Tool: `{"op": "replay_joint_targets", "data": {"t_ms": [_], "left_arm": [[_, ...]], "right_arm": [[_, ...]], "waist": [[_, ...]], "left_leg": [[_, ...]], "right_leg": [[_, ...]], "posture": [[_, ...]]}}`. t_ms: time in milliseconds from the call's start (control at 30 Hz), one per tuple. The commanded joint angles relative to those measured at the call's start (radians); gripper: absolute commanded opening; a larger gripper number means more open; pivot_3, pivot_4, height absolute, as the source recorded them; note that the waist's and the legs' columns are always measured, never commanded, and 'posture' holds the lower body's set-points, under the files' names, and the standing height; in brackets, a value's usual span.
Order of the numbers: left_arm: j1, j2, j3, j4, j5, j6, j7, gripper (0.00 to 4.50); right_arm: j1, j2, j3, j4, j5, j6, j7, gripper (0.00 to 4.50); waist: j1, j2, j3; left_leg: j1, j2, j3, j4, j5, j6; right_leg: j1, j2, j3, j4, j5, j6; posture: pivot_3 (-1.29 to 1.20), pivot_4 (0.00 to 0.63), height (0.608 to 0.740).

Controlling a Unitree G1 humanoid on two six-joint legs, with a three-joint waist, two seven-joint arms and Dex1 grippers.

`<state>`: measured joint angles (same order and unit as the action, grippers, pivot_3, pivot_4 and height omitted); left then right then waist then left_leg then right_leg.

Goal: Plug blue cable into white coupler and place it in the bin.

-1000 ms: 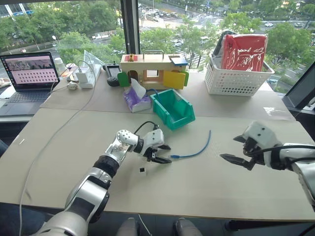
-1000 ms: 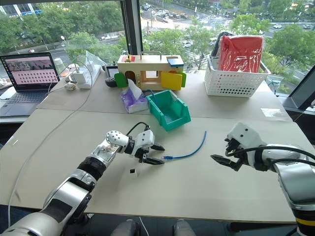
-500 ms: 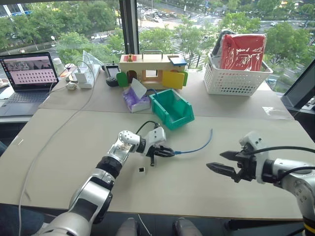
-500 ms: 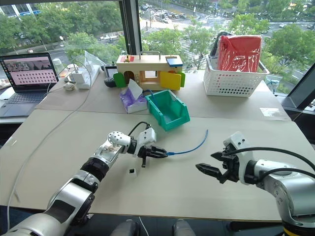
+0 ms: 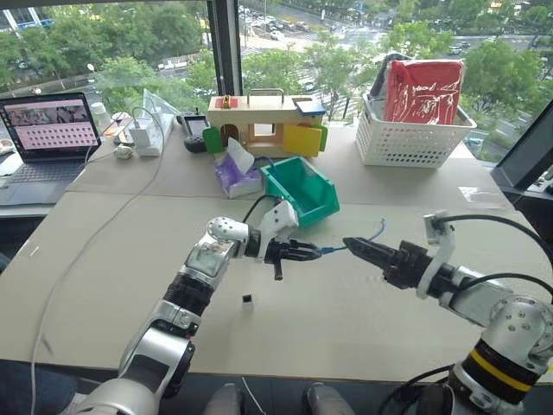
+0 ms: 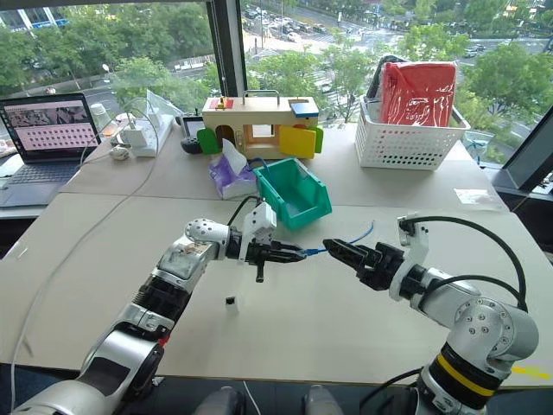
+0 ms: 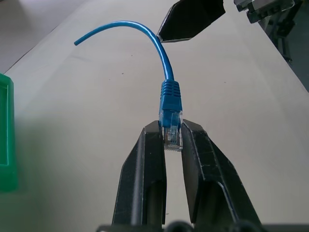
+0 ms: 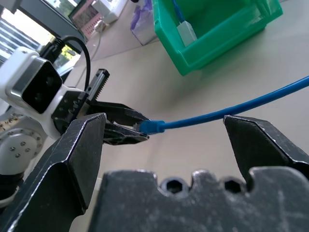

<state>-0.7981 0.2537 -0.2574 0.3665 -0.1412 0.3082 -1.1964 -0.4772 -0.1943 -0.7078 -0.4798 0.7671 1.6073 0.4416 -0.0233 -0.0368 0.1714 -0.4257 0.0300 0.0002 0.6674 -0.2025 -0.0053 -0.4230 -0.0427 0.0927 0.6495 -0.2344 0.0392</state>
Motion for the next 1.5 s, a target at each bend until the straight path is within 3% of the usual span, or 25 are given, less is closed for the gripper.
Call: {"op": "replay_joint_targets", "data": {"t_ms": [33, 333, 533, 600, 767, 900, 1000, 1100, 1233, 1500], "left_arm": [[-0.022, -0.008, -0.003, -0.053, -0.015, 0.010, 0.010, 0.07], [-0.055, -0.020, -0.020, -0.041, -0.002, -0.017, 0.015, 0.07], [-0.061, -0.018, -0.026, -0.013, 0.020, -0.046, 0.019, 0.07], [-0.060, -0.014, -0.035, -0.003, 0.034, -0.063, 0.021, 0.07], [-0.057, 0.000, -0.052, -0.023, 0.053, -0.067, 0.034, 0.07], [-0.056, 0.002, -0.049, -0.036, 0.058, -0.052, 0.060, 0.07], [-0.053, 0.003, -0.049, -0.056, 0.055, -0.037, 0.066, 0.07], [-0.042, 0.003, -0.053, -0.098, 0.044, -0.005, 0.069, 0.07], [-0.007, 0.024, -0.067, -0.197, 0.004, 0.076, 0.021, 0.07], [0.042, 0.073, -0.058, -0.285, -0.024, 0.142, 0.032, 0.07]], "right_arm": [[-0.051, 0.039, -0.050, 0.014, 0.087, 0.007, -0.093, 4.50], [-0.061, 0.110, -0.082, 0.043, 0.213, 0.007, -0.289, 4.50], [-0.145, 0.101, -0.198, 0.087, 0.365, 0.007, -0.415, 4.50], [-0.150, 0.052, -0.206, 0.106, 0.440, 0.007, -0.451, 4.50], [0.051, -0.174, -0.088, 0.093, 0.767, -0.023, -0.448, 4.50], [0.230, -0.318, 0.046, 0.038, 0.994, -0.186, -0.519, 4.50], [0.303, -0.351, 0.155, 0.010, 1.058, -0.321, -0.605, 4.50], [0.321, -0.360, 0.240, 0.007, 1.079, -0.434, -0.662, 4.50], [0.330, -0.281, 0.335, -0.014, 1.003, -0.579, -0.719, 4.50], [0.444, -0.144, 0.404, -0.151, 0.741, -0.811, -0.753, 4.50]], "waist": [[-0.001, 0.000, 0.000], [-0.013, 0.000, 0.000], [-0.024, 0.001, 0.000], [-0.023, 0.002, 0.000], [-0.019, 0.002, -0.001], [-0.020, 0.003, -0.001], [-0.030, 0.003, -0.001], [-0.035, 0.003, -0.001], [-0.036, 0.003, -0.001], [-0.021, 0.003, -0.001]], "left_leg": [[0.000, 0.000, 0.000, 0.000, 0.000, 0.000], [0.000, 0.000, 0.000, 0.000, 0.000, 0.000], [0.000, 0.000, 0.000, 0.000, 0.000, 0.000], [0.000, 0.000, 0.000, 0.000, 0.000, 0.000], [-0.001, 0.000, 0.000, -0.004, 0.000, 0.000], [-0.002, -0.001, 0.000, -0.004, -0.001, 0.001], [-0.001, -0.001, 0.000, -0.004, -0.001, 0.001], [0.000, 0.000, 0.000, -0.004, 0.000, 0.003], [0.000, 0.000, 0.000, -0.004, 0.001, 0.004], [-0.001, -0.001, 0.000, -0.004, 0.001, 0.004]], "right_leg": [[0.000, 0.000, 0.000, 0.000, 0.000, 0.000], [0.000, 0.000, 0.000, 0.000, 0.000, 0.000], [0.000, 0.000, 0.000, 0.000, 0.000, 0.000], [-0.001, 0.000, 0.000, 0.000, 0.000, 0.000], [0.000, 0.000, 0.000, -0.003, 0.000, 0.000], [0.000, -0.001, 0.002, -0.004, -0.001, 0.001], [0.000, -0.001, 0.002, -0.003, -0.002, 0.003], [0.001, 0.000, 0.003, -0.002, -0.005, 0.008], [0.001, 0.001, 0.003, -0.002, -0.005, 0.008], [0.000, 0.000, 0.003, -0.003, -0.005, 0.008]], "posture": [[0.00, 0.150, 0.715], [0.00, 0.150, 0.715], [0.00, 0.150, 0.715], [0.00, 0.150, 0.715], [0.00, 0.150, 0.715], [0.00, 0.150, 0.715], [0.00, 0.150, 0.715], [0.00, 0.150, 0.715], [0.00, 0.150, 0.715], [0.00, 0.150, 0.715]]}}
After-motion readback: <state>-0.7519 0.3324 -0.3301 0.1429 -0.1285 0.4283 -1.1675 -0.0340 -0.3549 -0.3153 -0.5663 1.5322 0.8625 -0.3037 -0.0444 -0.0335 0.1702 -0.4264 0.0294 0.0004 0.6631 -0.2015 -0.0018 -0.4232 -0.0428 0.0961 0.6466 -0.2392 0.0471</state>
